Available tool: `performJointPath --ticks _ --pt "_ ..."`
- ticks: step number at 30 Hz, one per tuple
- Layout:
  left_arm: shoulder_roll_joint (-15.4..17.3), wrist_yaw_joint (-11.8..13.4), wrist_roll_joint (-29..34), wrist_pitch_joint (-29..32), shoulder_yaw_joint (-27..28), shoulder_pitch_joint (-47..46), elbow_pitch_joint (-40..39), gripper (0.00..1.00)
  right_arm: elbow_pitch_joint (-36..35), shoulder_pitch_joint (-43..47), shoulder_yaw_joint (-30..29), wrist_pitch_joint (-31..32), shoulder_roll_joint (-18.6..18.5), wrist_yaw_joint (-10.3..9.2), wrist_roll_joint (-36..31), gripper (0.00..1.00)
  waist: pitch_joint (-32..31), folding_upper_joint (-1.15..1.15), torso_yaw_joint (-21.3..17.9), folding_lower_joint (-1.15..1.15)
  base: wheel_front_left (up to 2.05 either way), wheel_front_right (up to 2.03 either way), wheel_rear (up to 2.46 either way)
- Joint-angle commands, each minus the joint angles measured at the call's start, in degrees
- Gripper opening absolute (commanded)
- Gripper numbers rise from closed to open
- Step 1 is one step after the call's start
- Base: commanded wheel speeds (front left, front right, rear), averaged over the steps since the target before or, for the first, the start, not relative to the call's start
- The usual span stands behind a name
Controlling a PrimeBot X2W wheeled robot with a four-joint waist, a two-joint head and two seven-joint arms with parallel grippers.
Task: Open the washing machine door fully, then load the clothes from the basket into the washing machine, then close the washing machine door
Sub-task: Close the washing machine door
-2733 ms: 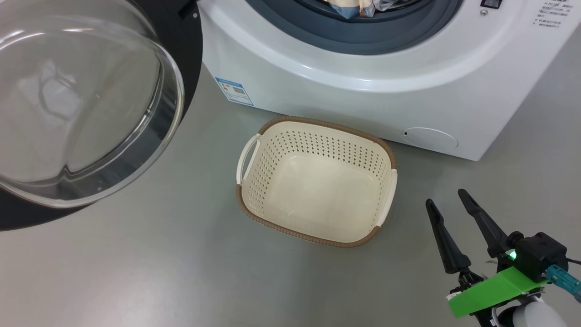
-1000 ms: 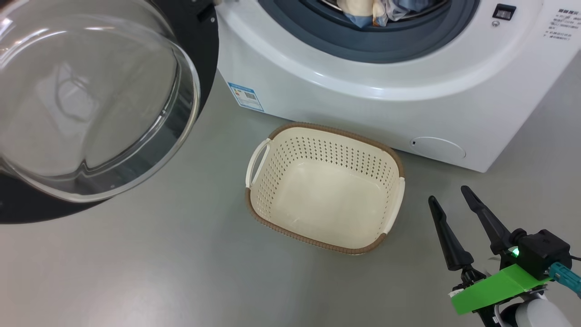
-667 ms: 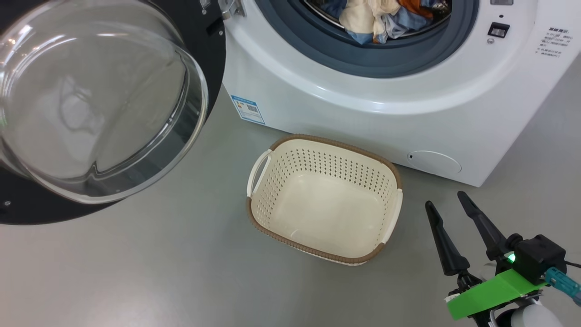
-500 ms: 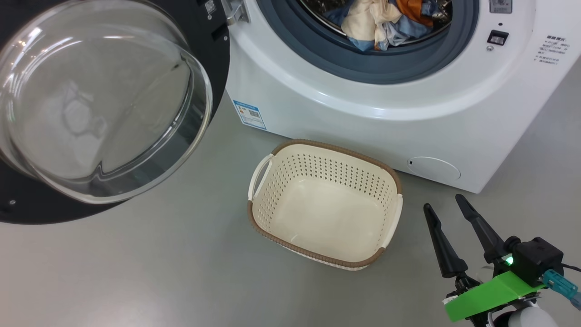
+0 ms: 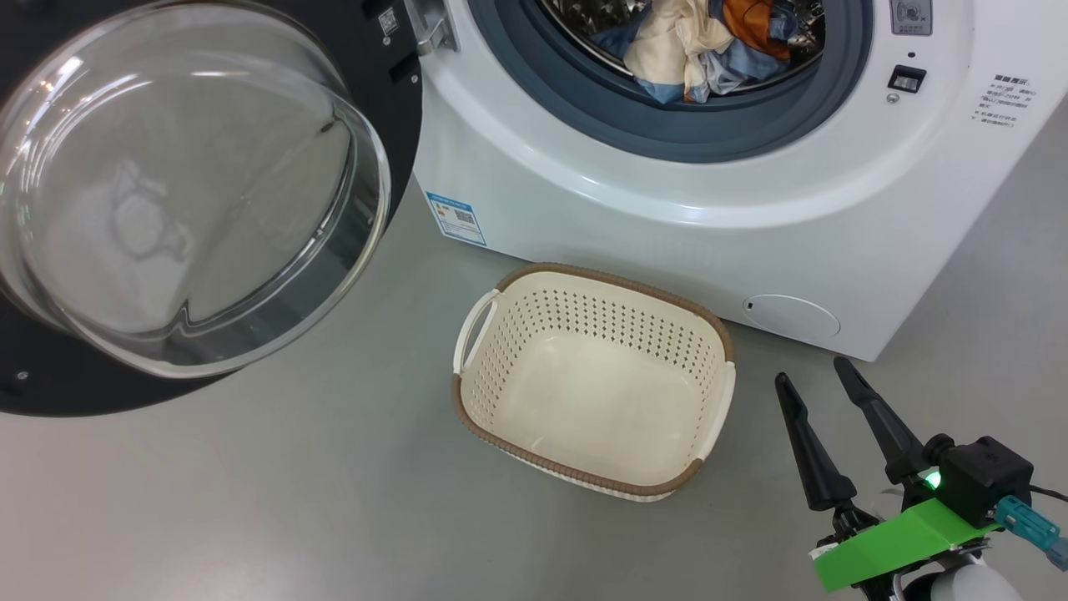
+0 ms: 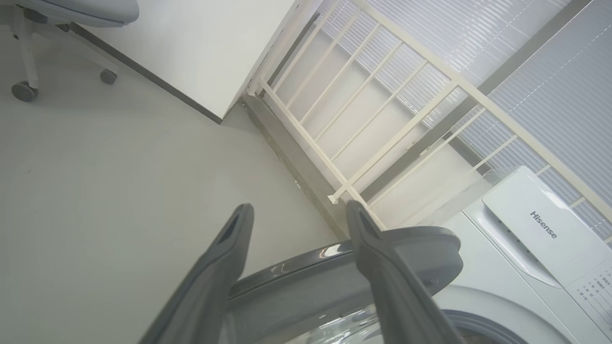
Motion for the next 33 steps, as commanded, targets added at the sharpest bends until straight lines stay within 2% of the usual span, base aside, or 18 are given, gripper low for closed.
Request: performJointPath --ticks 1,7,8,9,10,19,33 --pt "5.08 -0.17 0.03 -0.28 1.32 -1.88 -0.58 1.0 -1.6 0.67 1.06 -0.27 -0.16 0.08 0.39 1.0 0.24 0.0 -0.11 0.0 0.0 0.0 0.0" --pt "5.36 -0.17 0.22 -2.87 0.64 -2.87 2.18 1.0 -1.86 0.43 1.38 -0.27 -0.45 0.08 0.26 1.0 1.22 0.0 -0.55 0.0 0.0 0.0 0.0" --pt "5.26 -0.17 0.14 -3.49 0.6 -3.36 3.02 0.86 -1.87 0.33 1.47 -0.27 -0.59 0.08 0.26 1.0 1.48 0.0 -0.67 0.0 0.0 0.0 0.0" --pt "5.22 -0.17 0.13 -4.25 0.57 -3.86 3.75 0.38 -1.87 0.18 1.6 -0.27 -0.78 0.08 0.24 1.0 1.86 0.0 -0.83 0.0 0.0 0.0 0.0" --pt "5.19 -0.17 0.31 -5.37 0.57 -4.4 4.6 0.0 -1.84 0.06 1.71 -0.27 -0.98 0.08 0.22 1.0 2.16 0.0 -0.96 0.0 0.0 0.0 0.0" --pt "3.8 -0.17 0.02 -11.06 -0.19 -8.24 9.73 0.0 -2.22 -1.05 2.12 -0.27 -2.68 0.08 -0.15 1.0 5.69 0.0 -2.36 0.0 0.0 0.0 0.0" --pt "1.97 -0.17 -2.12 -5.75 -3.84 -11.02 14.15 0.0 -3.03 -2.96 2.53 -0.27 -4.17 0.08 -0.97 1.0 10.51 0.0 -3.82 0.0 0.0 0.0 0.0"
